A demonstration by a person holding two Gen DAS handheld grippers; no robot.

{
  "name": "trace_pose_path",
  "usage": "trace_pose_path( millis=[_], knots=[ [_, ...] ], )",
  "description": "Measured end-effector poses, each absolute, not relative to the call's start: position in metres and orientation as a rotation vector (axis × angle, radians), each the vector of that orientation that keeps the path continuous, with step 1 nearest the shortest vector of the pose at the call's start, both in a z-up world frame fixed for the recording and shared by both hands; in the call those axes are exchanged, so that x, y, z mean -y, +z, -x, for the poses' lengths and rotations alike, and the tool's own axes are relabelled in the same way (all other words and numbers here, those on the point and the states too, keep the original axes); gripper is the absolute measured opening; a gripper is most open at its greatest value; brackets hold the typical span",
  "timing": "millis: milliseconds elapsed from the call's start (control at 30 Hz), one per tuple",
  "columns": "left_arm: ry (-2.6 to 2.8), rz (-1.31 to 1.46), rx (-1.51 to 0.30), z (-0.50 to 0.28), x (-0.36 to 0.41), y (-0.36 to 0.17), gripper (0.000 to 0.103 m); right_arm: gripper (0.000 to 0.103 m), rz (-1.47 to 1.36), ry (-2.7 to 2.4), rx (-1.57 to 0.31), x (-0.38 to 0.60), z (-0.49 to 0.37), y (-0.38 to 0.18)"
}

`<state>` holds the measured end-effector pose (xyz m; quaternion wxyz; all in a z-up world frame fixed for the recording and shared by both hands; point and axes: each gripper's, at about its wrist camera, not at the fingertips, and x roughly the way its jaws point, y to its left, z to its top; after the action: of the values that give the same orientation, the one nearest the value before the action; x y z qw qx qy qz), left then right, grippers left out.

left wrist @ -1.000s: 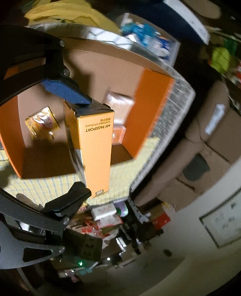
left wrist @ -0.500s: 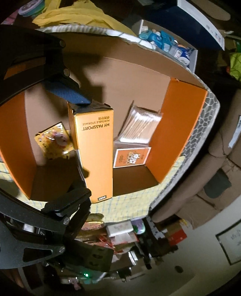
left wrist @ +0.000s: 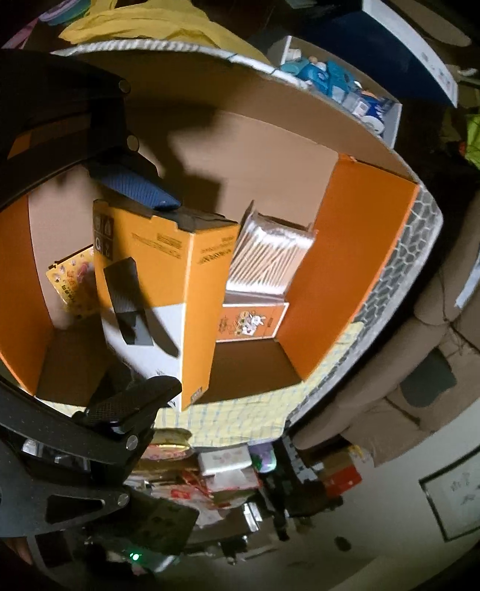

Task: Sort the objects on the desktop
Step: 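Carry the My Passport box over the cardboard box and lower it inside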

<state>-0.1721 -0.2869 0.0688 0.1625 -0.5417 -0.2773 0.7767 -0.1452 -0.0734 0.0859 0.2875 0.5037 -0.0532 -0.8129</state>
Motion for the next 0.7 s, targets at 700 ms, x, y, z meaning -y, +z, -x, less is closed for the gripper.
trace_pose_path(
  millis=[700],
  knots=[
    [2.164, 1.738, 0.560, 0.165, 0.260, 0.048, 0.089, 0.072, -1.334, -2.227, -0.001, 0.068, 0.142, 0.104]
  ],
)
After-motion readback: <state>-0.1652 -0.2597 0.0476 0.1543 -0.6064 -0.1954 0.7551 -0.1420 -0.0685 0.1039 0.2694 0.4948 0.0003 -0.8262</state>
